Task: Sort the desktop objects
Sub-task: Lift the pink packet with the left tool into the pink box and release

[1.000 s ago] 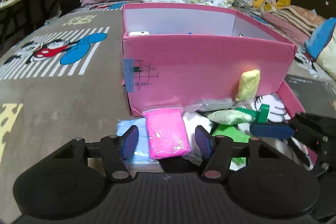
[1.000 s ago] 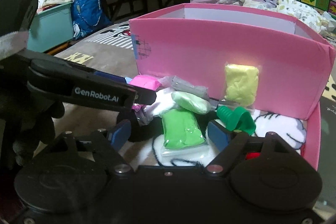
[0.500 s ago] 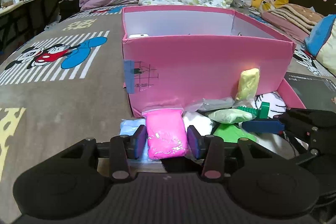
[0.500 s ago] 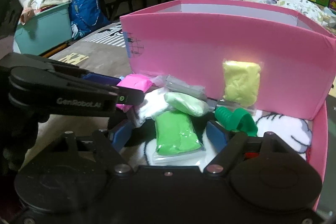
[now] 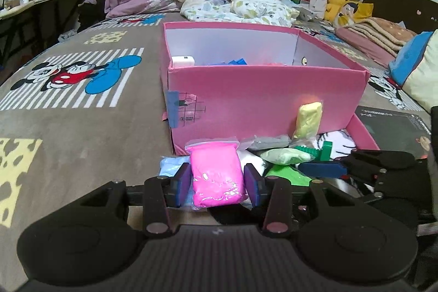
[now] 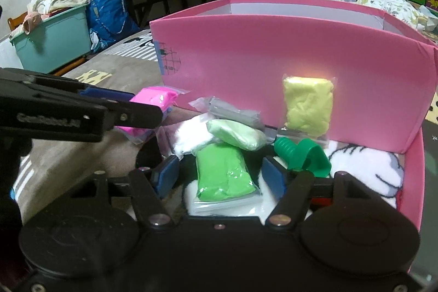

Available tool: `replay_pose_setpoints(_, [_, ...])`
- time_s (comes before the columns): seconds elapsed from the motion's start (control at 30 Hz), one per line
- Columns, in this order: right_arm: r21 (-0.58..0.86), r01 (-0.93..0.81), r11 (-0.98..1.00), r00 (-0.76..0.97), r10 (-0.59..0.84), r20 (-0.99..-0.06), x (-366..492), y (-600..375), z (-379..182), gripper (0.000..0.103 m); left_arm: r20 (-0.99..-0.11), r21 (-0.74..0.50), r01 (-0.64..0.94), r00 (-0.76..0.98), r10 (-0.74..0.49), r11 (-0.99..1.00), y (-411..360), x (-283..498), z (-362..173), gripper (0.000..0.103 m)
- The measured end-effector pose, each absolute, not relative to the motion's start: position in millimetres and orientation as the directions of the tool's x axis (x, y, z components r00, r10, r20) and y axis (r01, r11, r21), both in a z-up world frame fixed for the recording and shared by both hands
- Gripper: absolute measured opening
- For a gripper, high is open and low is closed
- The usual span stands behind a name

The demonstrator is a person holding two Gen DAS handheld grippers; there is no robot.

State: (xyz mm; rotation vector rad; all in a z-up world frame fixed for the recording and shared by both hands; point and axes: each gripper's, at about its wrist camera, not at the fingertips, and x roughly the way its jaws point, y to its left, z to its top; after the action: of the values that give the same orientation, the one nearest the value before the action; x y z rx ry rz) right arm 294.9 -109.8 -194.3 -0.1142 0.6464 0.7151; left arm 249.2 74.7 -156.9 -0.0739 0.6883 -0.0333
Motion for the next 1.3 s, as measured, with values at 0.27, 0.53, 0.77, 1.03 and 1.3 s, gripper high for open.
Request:
replay_pose_setpoints(0.27, [0.116,-0.637,0.762,0.565,0.564,-0.603,297,-113,-197,0.059,-0.611,-0.118,0.001,0.788,-0.074,0.993,75,241,-131,0.041])
replay_pose_setpoints(0.53, [0.126,-0.629,0.767,0.56,0.56,-0.611,300,-114,-197,0.055,-0.576,-0.09,0.029,0.814,-0.076,0.996,69,249,-93,0.041])
replay_pose_setpoints(0.77, [0.12,-0.628,0.769,0.559,0.553,-0.618,299,-114,-198,0.053,-0.569,-0.068,0.04,0.819,-0.072,0.997,70,283,-64,0.041])
replay_pose_setpoints(1.03, [0.081,-0.635,0.768,0.567,0.535,-0.626,298,-110,-197,0.053,-0.617,-0.093,0.014,0.784,-0.069,0.996,78,344,-61,0.041])
replay_pose_setpoints(1.3, [0.083,-0.632,0.771,0.564,0.53,-0.633,300,-111,-198,0.053,-0.678,-0.088,-0.021,0.734,-0.044,0.996,79,394,-76,0.041])
